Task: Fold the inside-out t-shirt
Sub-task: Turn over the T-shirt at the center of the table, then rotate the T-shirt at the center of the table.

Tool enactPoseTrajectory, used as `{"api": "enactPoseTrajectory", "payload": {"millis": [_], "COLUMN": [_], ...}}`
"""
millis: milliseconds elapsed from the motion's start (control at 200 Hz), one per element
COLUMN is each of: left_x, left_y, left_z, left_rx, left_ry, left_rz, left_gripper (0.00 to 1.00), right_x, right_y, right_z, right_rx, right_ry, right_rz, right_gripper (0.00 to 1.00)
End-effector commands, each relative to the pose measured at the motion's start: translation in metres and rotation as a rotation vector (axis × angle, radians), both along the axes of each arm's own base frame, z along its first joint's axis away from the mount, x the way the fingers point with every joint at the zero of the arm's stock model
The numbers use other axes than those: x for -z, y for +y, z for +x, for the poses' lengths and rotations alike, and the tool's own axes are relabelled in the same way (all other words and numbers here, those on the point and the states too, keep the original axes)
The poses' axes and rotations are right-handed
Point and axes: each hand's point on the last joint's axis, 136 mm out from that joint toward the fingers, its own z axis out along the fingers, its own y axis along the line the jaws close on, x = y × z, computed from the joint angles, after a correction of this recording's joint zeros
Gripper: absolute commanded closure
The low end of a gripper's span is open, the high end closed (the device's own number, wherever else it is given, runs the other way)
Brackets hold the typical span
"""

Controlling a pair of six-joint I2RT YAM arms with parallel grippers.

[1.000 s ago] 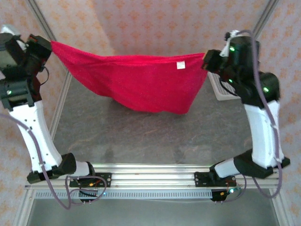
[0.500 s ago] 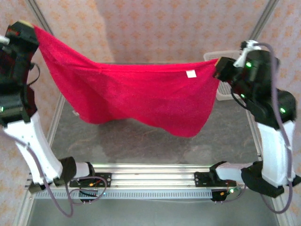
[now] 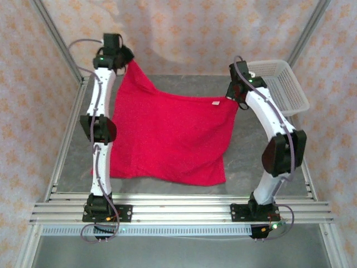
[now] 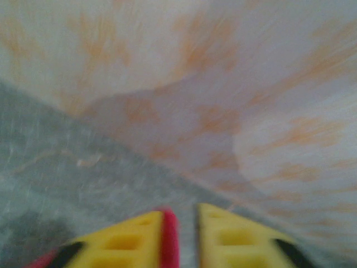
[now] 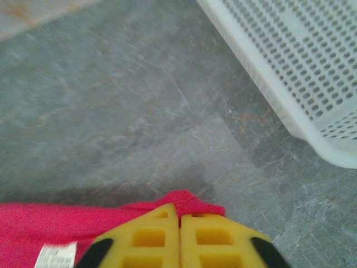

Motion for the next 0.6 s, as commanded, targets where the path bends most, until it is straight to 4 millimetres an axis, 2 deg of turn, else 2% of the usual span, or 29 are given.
{"api": "enactPoseTrajectory", "payload": {"millis": [0,25,65,155,230,320,330,345,350,355,375,400,410,435,475,596], "left_x": [-0.039,-0.033,-0.026,-0.017,-0.008,0.02,0.009,0.014,0.027,0.016,0.024,0.038,0.035,0.043,0.065,0.109], "left_y": [0.004,0.001,-0.005,-0.01,-0.017,-0.041,-0.044,-0.049,-0.05,-0.052,-0.058,-0.066,-0.068,-0.074,-0.079,-0.072], "left_z": [-0.013,-0.015,-0.021,-0.042,-0.071,-0.116,-0.121,-0.129,-0.132,-0.132,-0.146,-0.16,-0.168,-0.182,-0.205,-0.268], "left_rx": [-0.02,-0.015,0.016,0.025,0.044,0.119,0.125,0.138,0.144,0.147,0.162,0.181,0.186,0.198,0.217,0.182], "left_ry": [-0.051,-0.027,0.006,0.091,0.177,0.298,0.274,0.285,0.311,0.286,0.302,0.324,0.312,0.316,0.349,0.446], "left_rz": [0.095,0.097,0.129,0.181,0.194,0.15,0.143,0.135,0.134,0.13,0.122,0.11,0.102,0.086,0.076,0.039], "left_gripper": [0.61,0.58,0.53,0.46,0.47,0.51,0.51,0.51,0.51,0.51,0.51,0.52,0.52,0.51,0.52,0.54], "right_x": [0.013,0.019,0.026,0.034,0.043,0.059,0.061,0.065,0.067,0.068,0.074,0.081,0.084,0.091,0.1,0.127], "right_y": [-0.005,-0.003,0.001,0.012,0.037,0.075,0.079,0.084,0.085,0.087,0.091,0.095,0.096,0.098,0.101,0.104], "right_z": [0.008,0.006,0.005,-0.001,-0.004,-0.005,-0.005,-0.005,-0.005,-0.004,-0.004,-0.004,-0.004,-0.003,-0.003,-0.002], "right_rx": [0.043,0.038,0.028,0.001,-0.072,-0.185,-0.196,-0.209,-0.212,-0.216,-0.22,-0.223,-0.223,-0.226,-0.225,-0.226], "right_ry": [0.019,0.042,0.068,0.088,0.099,0.124,0.127,0.136,0.14,0.142,0.154,0.17,0.177,0.194,0.216,0.275], "right_rz": [-0.028,-0.026,-0.018,-0.001,0.052,0.146,0.156,0.17,0.174,0.178,0.189,0.196,0.199,0.205,0.216,0.223], "right_gripper": [0.61,0.52,0.44,0.41,0.41,0.42,0.43,0.43,0.43,0.44,0.45,0.47,0.48,0.5,0.51,0.53]}}
